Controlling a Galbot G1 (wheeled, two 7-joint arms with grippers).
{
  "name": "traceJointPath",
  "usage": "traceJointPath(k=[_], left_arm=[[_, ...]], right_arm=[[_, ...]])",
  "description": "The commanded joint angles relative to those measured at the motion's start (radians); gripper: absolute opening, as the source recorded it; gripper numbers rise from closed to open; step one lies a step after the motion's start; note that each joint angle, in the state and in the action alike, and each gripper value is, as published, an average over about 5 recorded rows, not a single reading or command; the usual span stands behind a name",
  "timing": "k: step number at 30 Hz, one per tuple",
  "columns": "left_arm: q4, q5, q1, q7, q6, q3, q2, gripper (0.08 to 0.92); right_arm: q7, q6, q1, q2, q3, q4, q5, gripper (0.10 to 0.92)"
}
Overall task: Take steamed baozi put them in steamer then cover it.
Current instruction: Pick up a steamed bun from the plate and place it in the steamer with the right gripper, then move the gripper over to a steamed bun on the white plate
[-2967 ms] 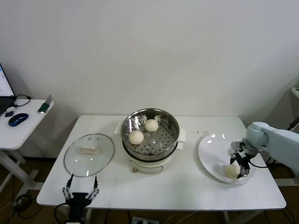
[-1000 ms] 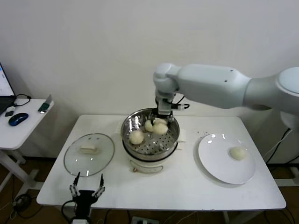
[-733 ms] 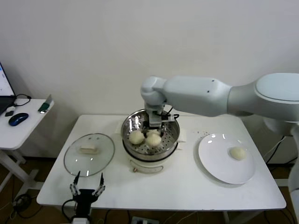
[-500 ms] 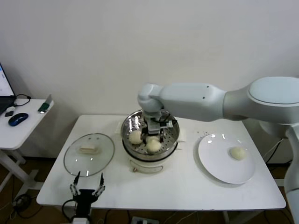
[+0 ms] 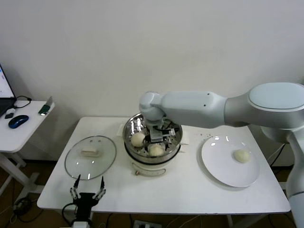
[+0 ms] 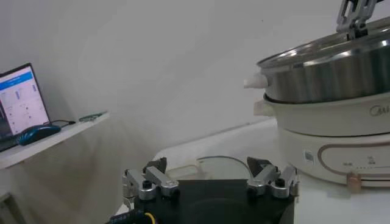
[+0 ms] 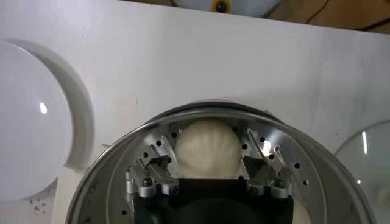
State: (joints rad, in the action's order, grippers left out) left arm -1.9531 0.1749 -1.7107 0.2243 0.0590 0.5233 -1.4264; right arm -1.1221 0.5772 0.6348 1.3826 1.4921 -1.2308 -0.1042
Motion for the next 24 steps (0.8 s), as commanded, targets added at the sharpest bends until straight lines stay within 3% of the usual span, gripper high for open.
traceJointPath(k=[1, 6, 12, 16, 21, 24], left_arm=[[0.000, -0.001, 0.001, 0.000, 0.000, -0.001, 0.001, 0.823], [-0.005, 0.000, 0.002, 0.000, -0.001, 0.002, 0.007, 0.823], [-0.007, -0.002, -0.004, -0.004, 0.001, 0.007, 0.014, 0.823], [-0.014, 0.001, -0.012, -0.006, 0.000, 0.001, 0.015, 0.823], [-0.014, 0.006, -0.005, -0.009, 0.002, -0.004, 0.019, 0.823], [-0.014, 0.012, -0.004, -0.010, 0.004, -0.005, 0.020, 0.823]], right_arm=[[0.001, -0.010, 0.018, -0.021, -0.048, 0.040, -0.002, 0.822], [0.006, -0.088, 0.066, -0.105, -0.070, 0.106, 0.092, 0.823], [0.073, -0.421, 0.152, -0.289, 0.029, 0.137, 0.381, 0.823], [0.056, -0.571, 0.132, -0.425, 0.031, 0.135, 0.465, 0.823], [0.019, -0.646, 0.060, -0.579, 0.016, 0.123, 0.456, 0.823], [-0.018, -0.612, -0.015, -0.659, -0.022, 0.154, 0.386, 0.823]])
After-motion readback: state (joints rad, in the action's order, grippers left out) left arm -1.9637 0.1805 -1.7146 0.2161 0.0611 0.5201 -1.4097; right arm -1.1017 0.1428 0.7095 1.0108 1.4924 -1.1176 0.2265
